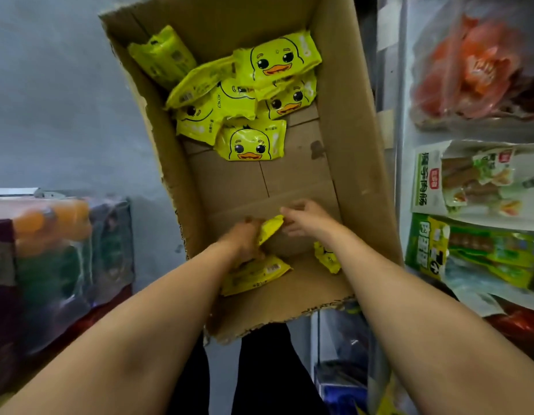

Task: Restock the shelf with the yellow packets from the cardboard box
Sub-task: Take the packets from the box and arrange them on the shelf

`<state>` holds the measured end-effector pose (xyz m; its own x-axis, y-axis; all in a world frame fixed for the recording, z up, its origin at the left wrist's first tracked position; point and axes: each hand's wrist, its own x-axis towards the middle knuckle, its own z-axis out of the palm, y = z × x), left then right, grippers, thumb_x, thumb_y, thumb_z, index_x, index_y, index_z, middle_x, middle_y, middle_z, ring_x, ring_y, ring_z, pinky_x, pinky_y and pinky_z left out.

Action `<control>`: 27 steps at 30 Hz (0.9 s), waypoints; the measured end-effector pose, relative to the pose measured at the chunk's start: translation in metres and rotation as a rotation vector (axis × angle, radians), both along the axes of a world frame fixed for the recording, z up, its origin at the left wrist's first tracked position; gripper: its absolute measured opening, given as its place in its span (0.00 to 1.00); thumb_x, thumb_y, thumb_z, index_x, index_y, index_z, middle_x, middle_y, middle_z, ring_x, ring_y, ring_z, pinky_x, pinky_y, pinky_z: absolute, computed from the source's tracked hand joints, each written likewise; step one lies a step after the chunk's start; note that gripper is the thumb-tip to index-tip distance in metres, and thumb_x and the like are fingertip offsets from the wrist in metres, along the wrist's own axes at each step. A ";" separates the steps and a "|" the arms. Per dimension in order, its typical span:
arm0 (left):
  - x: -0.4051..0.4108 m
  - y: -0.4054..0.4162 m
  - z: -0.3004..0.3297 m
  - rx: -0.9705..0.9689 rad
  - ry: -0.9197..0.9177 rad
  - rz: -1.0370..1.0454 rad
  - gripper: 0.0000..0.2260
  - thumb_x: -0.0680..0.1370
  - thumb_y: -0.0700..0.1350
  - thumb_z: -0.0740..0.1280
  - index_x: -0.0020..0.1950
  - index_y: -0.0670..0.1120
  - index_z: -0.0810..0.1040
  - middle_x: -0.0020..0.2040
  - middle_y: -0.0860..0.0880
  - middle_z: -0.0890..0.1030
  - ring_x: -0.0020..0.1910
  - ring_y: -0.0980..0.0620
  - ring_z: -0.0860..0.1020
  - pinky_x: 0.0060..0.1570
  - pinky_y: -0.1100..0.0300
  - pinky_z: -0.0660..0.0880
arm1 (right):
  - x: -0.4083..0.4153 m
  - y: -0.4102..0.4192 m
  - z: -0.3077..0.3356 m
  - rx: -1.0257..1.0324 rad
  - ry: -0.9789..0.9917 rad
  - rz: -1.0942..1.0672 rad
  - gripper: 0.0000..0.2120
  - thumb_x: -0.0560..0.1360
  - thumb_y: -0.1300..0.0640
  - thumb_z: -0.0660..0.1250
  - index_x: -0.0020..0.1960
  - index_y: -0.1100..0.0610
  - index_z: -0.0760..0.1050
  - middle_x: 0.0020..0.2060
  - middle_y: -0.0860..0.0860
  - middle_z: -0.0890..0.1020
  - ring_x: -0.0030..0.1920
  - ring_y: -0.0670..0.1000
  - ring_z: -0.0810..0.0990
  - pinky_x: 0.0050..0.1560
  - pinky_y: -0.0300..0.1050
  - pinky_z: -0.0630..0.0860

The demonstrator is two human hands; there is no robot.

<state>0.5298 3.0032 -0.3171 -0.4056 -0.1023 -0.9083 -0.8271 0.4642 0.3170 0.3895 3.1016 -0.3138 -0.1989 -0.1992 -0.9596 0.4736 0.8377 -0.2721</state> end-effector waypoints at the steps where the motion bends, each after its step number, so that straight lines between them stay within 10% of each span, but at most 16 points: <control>1: -0.001 -0.008 -0.001 -0.049 0.033 0.098 0.28 0.73 0.46 0.73 0.72 0.49 0.69 0.67 0.43 0.75 0.64 0.43 0.75 0.58 0.56 0.72 | 0.000 -0.002 0.000 -0.003 0.006 0.019 0.24 0.80 0.55 0.67 0.71 0.62 0.63 0.62 0.64 0.78 0.46 0.56 0.83 0.48 0.51 0.81; 7: -0.007 -0.045 -0.005 -0.196 -0.020 0.693 0.17 0.76 0.38 0.68 0.65 0.45 0.79 0.59 0.42 0.81 0.60 0.43 0.78 0.56 0.56 0.74 | 0.011 0.008 -0.007 -0.100 -0.022 0.663 0.20 0.71 0.42 0.74 0.55 0.53 0.78 0.53 0.52 0.82 0.53 0.51 0.80 0.55 0.46 0.75; 14: -0.008 -0.035 -0.015 -0.049 0.038 1.067 0.15 0.74 0.43 0.74 0.60 0.45 0.81 0.54 0.43 0.84 0.51 0.46 0.82 0.55 0.51 0.78 | 0.030 0.002 -0.011 -0.172 -0.292 1.045 0.27 0.71 0.44 0.75 0.68 0.45 0.75 0.66 0.44 0.76 0.66 0.47 0.73 0.66 0.42 0.67; 27: -0.015 -0.037 -0.010 0.054 0.081 1.279 0.14 0.75 0.40 0.72 0.61 0.42 0.80 0.54 0.41 0.83 0.46 0.47 0.81 0.50 0.51 0.79 | 0.048 0.004 -0.025 -0.269 -0.109 1.198 0.22 0.65 0.44 0.80 0.57 0.42 0.79 0.64 0.47 0.76 0.64 0.51 0.74 0.65 0.46 0.71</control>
